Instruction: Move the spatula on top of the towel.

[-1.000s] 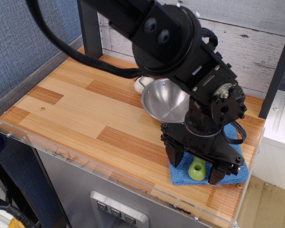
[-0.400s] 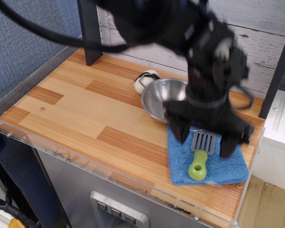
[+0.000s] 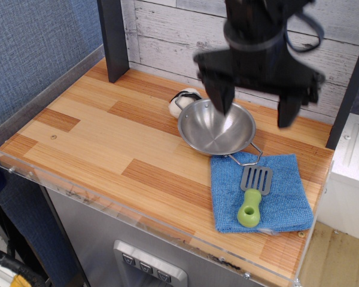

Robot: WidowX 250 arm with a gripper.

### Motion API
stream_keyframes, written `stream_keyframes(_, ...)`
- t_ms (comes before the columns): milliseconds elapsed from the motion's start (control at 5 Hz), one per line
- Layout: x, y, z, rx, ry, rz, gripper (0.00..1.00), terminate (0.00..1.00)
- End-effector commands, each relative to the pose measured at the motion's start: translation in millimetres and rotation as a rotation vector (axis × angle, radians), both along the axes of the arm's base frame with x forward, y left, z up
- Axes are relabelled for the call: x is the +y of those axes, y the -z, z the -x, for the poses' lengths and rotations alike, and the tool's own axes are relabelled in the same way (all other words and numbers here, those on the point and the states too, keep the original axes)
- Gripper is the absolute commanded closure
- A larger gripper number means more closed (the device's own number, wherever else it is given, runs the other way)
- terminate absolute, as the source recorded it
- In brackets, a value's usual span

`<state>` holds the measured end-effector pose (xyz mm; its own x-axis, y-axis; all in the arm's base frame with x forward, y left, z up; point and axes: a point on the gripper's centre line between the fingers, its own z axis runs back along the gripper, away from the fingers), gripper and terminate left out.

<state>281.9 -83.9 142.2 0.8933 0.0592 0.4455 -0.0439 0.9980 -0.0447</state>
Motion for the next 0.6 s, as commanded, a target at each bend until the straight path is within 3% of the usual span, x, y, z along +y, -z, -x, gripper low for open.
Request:
stream_keyframes(0, 13.4, -13.1, 10.3, -0.043, -0.008, 0.012, 0.00, 0.00)
stream_keyframes(200, 13.4, -13.1, 10.3, -0.043, -0.008, 0.012, 0.00, 0.00)
stream_keyframes(400, 13.4, -13.1, 10.3, -0.043, -0.008, 0.012, 0.00, 1.00)
